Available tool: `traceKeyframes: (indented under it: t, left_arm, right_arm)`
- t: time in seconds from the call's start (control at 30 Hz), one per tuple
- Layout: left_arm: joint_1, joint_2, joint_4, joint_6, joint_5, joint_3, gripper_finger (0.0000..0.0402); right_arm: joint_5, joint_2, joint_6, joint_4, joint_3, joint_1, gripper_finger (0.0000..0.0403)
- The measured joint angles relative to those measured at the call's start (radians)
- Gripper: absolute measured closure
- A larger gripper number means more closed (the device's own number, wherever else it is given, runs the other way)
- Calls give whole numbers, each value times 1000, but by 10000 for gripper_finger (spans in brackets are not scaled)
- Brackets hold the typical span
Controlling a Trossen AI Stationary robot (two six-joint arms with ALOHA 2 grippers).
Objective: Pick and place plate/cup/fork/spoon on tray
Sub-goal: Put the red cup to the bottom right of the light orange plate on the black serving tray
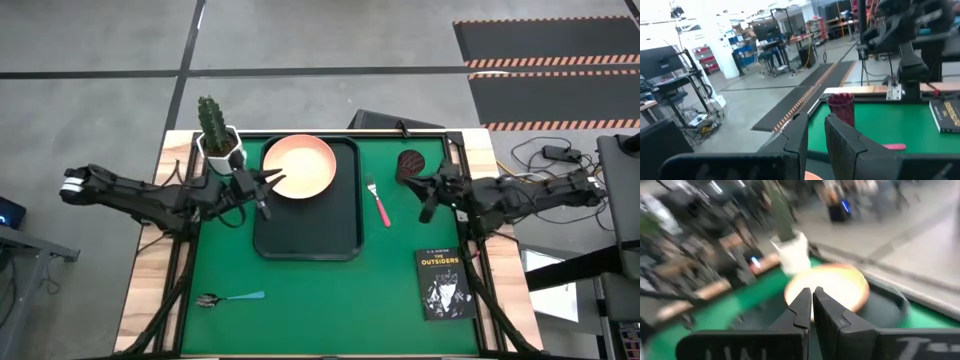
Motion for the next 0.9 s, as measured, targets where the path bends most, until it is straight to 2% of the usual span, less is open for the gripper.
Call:
traceKeyframes:
  t: [0.2,0.3,0.43,0.6,0.77,0.9]
  left_arm:
    - [0,-33,-8,-1,0,-14,355]
    - [0,-33,-7,-1,0,-14,355]
    - [0,-31,-7,0,0,-14,355]
    - [0,-32,-7,4,0,-14,355]
    - [0,-31,-8,6,0,-14,355]
    - [1,-31,-7,30,0,-14,355]
  right_arm:
    - [-26,160,207,-436,237,-83,394]
    - [-73,243,235,-569,313,-143,394]
    - [-136,338,194,-650,392,-257,394]
    - [-275,439,69,-691,453,-432,394]
    - [-399,512,-46,-695,464,-601,394]
    - [-449,544,-94,-697,462,-702,394]
